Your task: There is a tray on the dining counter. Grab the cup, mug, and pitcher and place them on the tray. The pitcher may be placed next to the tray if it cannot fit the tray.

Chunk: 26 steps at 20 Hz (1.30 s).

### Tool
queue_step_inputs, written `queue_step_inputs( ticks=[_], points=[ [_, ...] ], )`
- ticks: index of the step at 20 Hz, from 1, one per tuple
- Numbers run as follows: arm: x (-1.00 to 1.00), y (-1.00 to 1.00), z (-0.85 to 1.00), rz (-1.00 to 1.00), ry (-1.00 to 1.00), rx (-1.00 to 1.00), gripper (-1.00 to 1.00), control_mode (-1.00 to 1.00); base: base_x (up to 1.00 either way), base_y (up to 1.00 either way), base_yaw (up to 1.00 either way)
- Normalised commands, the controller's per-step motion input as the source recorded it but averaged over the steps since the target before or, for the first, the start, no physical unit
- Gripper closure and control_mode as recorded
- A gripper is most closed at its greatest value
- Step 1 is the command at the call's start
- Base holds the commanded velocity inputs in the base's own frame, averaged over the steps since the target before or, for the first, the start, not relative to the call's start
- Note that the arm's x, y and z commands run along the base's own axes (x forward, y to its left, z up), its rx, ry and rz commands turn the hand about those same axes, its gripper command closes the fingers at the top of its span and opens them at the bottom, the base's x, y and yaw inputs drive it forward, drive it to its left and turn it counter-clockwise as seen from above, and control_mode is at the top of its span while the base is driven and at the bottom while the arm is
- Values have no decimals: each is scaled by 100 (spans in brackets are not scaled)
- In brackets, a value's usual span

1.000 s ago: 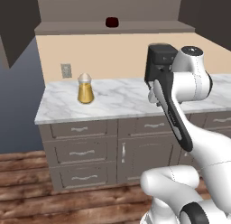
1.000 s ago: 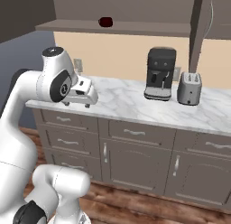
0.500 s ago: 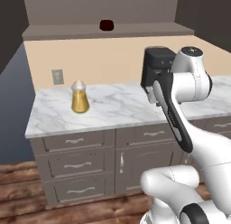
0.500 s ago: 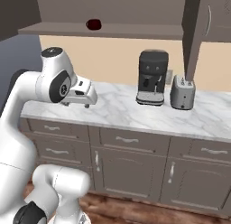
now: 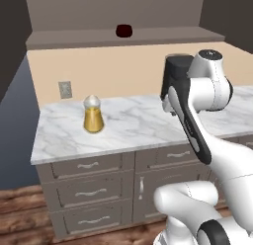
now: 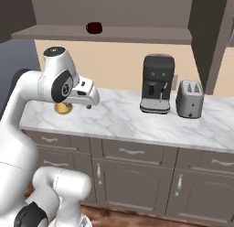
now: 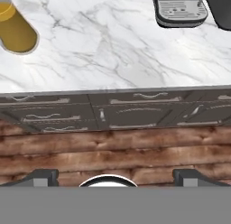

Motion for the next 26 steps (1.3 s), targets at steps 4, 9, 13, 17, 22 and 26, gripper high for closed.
queue_step_inputs(
  ticks=[4,9,13,17,22,26],
  points=[
    [0,0,0,0,0,0,-100,100,41,57,0],
    [0,0,0,0,0,0,-100,100,58,24,0],
    [0,0,0,0,0,0,-100,100,45,0,2],
    [0,0,0,0,0,0,-100,100,49,-3,0],
    [0,0,0,0,0,0,-100,100,46,0,0],
    [0,0,0,0,0,0,-100,100,23,0,0]
  ],
)
